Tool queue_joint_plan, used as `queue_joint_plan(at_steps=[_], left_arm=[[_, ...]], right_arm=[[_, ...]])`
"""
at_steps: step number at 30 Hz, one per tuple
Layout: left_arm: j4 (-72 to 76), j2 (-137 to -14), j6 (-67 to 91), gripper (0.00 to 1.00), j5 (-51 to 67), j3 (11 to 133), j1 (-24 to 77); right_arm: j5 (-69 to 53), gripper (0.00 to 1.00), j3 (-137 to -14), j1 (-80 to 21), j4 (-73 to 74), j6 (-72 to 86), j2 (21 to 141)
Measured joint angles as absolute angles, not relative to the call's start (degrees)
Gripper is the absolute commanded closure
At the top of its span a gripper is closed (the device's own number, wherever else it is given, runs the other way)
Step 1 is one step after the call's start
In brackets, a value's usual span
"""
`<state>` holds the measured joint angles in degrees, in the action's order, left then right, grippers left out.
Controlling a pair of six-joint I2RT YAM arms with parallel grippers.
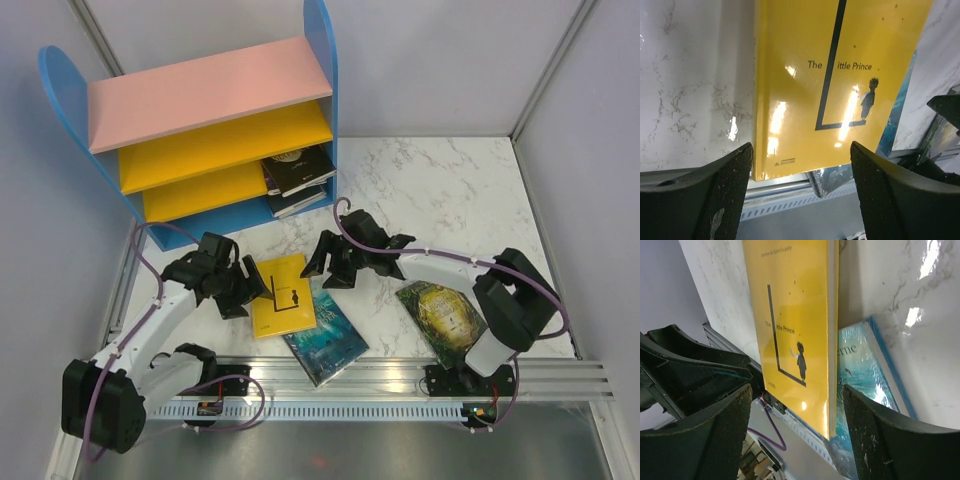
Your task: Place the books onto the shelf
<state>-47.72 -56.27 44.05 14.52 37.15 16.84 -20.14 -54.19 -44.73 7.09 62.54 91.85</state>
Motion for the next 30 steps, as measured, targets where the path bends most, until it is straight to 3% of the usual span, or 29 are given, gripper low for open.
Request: queue_joint_plan(at_steps=[10, 19, 20, 21, 22, 23, 25, 28, 30], left_arm=[[-39.77, -66.98, 44.75, 0.18, 9.54, 34.98, 16.56], [-29.52, -70.13, 44.95, 0.19, 12.71, 32.56, 15.70], [-28.32, -70.43, 44.97, 0.20, 13.26, 32.27, 15.70], [-27.24, -70.81, 44.97, 0.20, 13.85, 32.08, 15.64], [-26.20, -71.18, 45.04, 0.20, 14.48, 31.90, 15.53], [-25.12, -71.64, 45.06, 0.20, 15.16, 31.75, 15.46], [-24.12, -72.20, 45.06, 0.20, 16.08, 31.68, 15.42], [-23.24, -71.83, 45.08, 0.20, 17.19, 31.22, 15.03], [-22.37, -70.96, 45.12, 0.20, 18.04, 30.55, 14.61]], right_arm=[[-21.56, 0.25, -64.42, -44.73, 6.96, 58.54, 105.91], [-21.63, 0.29, -71.61, -44.66, 8.08, 55.24, 115.09], [-21.61, 0.34, -71.75, -44.64, 8.08, 55.00, 115.52], [-21.85, 0.47, -71.77, -44.58, 7.97, 54.94, 115.87], [-22.06, 0.47, -71.77, -44.51, 7.97, 54.94, 115.94], [-22.11, 0.57, -71.77, -44.45, 7.81, 54.96, 116.03], [-22.33, 0.65, -71.13, -44.29, 7.35, 54.78, 116.14], [-24.64, 0.91, -69.76, -42.87, 3.81, 55.90, 116.01], [-26.68, 1.00, -68.62, -41.98, 0.91, 56.53, 115.68]])
